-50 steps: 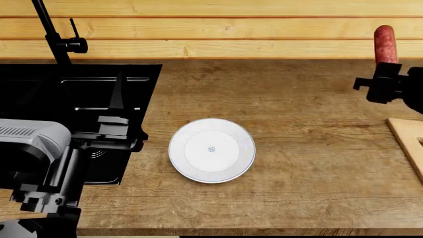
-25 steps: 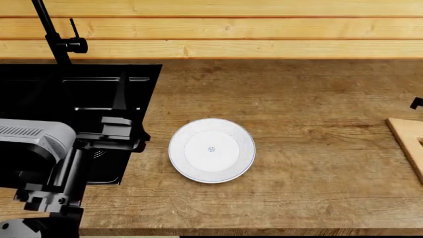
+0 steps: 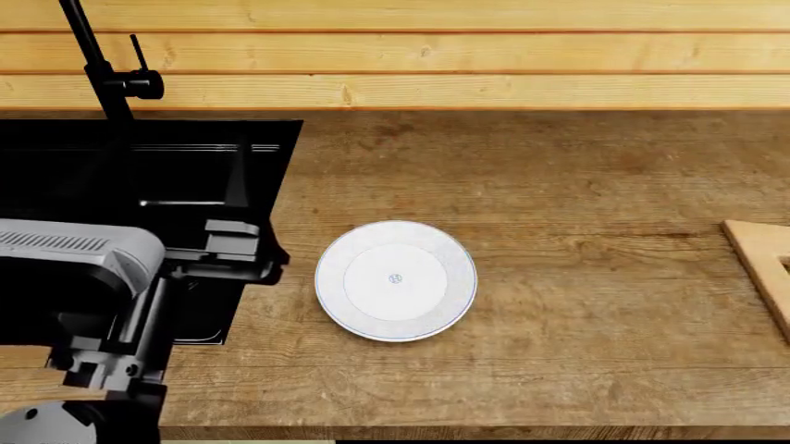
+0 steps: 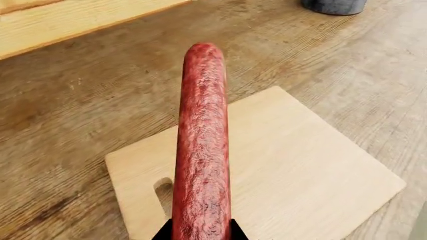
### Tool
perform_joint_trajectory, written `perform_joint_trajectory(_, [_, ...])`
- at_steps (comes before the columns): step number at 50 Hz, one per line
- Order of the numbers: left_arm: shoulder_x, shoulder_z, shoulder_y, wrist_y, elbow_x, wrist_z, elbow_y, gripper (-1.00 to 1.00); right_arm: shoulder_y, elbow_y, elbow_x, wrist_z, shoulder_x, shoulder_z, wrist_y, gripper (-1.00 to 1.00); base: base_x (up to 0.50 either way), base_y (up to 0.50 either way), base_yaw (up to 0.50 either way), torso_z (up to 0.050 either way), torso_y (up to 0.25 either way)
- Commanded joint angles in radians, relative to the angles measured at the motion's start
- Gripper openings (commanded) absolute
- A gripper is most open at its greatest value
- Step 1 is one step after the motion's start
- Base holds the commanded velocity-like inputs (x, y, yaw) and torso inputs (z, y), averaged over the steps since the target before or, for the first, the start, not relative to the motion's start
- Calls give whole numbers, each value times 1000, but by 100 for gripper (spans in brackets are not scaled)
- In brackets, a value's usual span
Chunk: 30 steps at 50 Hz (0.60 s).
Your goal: Pick the salami from the plate and place it on the cutting board. Then pick the condiment bottle from the cabinet and place it next to the cutting board.
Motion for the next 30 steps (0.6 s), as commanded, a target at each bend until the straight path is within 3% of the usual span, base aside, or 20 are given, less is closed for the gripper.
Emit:
perform_joint_trajectory(1, [-3, 26, 0, 13, 17, 0, -19, 100, -36, 91, -86, -73, -25, -28, -33, -100, 0, 0, 0, 0, 0])
perform_joint_trajectory(24, [-11, 43, 0, 24, 17, -5, -26, 100, -90, 111, -90, -66, -44, -47, -29, -100, 0, 0, 0, 0, 0])
perform_joint_trajectory(25, [-11, 43, 1, 24, 17, -5, -26, 100, -91, 109, -92, -65, -42, -47, -30, 100, 0, 0, 0, 0, 0])
perform_joint_trajectory(30, [-12, 47, 1, 25, 17, -6, -26, 100, -94, 94, -104, -81, -34, -42, -43, 100, 0, 0, 0, 0, 0])
